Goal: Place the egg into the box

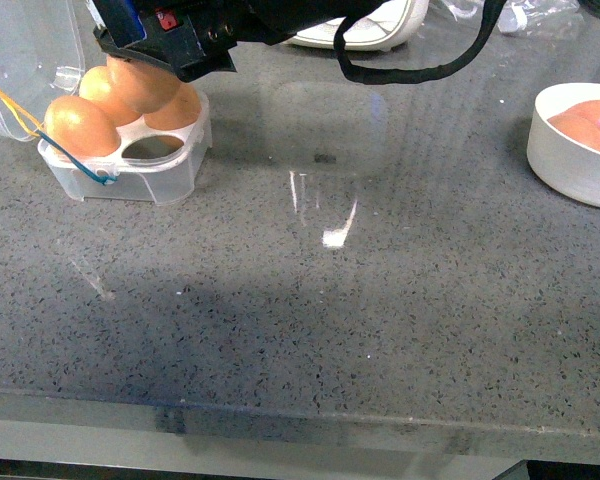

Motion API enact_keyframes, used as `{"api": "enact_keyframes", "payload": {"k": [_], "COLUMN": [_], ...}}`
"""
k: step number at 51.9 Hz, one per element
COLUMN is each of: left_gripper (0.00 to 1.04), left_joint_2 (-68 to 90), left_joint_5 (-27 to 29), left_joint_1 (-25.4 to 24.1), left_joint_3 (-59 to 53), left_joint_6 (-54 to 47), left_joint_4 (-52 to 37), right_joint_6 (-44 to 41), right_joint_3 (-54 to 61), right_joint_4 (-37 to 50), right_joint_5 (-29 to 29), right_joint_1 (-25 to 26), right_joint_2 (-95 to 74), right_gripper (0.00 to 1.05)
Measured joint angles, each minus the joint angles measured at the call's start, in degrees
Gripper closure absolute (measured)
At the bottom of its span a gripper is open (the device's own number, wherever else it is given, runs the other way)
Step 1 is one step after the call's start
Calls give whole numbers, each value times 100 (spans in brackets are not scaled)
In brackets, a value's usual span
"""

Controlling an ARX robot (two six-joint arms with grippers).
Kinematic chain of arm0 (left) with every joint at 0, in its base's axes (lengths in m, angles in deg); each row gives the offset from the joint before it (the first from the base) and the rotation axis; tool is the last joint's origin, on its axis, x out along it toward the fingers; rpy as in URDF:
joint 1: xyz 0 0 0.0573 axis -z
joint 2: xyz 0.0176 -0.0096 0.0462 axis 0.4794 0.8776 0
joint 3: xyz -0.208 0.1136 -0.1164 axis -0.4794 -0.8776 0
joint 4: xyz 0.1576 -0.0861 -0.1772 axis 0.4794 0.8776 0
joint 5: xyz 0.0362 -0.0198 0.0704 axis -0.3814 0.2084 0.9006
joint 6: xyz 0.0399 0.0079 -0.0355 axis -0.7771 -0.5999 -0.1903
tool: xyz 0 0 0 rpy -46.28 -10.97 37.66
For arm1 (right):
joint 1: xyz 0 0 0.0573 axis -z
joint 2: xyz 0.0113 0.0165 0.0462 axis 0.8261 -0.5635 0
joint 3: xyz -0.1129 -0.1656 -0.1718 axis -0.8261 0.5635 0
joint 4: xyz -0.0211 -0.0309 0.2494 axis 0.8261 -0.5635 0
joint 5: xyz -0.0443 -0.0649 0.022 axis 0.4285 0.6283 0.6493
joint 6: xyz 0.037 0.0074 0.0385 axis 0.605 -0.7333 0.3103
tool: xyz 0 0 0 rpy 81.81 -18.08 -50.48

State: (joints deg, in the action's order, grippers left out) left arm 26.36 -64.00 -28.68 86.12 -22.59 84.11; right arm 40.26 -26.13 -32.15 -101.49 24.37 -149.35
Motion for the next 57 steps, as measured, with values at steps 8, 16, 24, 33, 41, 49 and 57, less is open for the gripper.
{"api": "enact_keyframes", "payload": {"k": [8, 16, 24, 33, 41, 49, 57], "left_gripper": [7, 7, 7, 7, 7, 7, 7], "left_joint_2": [0, 0, 0, 0, 0, 0, 0], "left_joint_5": [2, 0, 0, 0, 0, 0, 0], "left_joint_1": [0, 0, 0, 0, 0, 0, 0], "left_joint_3": [0, 0, 0, 0, 0, 0, 0], "left_joint_6": [0, 0, 0, 0, 0, 0, 0], "left_joint_4": [0, 0, 0, 0, 0, 0, 0], "right_joint_6": [-68, -164, -190, -186, -61, 170, 686], "right_joint_3": [-101, -216, -236, -236, -229, 90, 807], "right_joint_4": [-57, -127, -127, -94, 28, 323, 1086], "right_joint_5": [2, 164, 254, 345, 540, 632, 1499], "right_joint_1": [-52, -118, -151, -177, -170, -98, 70], "right_joint_2": [-55, -98, -216, -282, -280, -92, 588], "right_gripper": [66, 66, 66, 66, 40, 13, 8]}}
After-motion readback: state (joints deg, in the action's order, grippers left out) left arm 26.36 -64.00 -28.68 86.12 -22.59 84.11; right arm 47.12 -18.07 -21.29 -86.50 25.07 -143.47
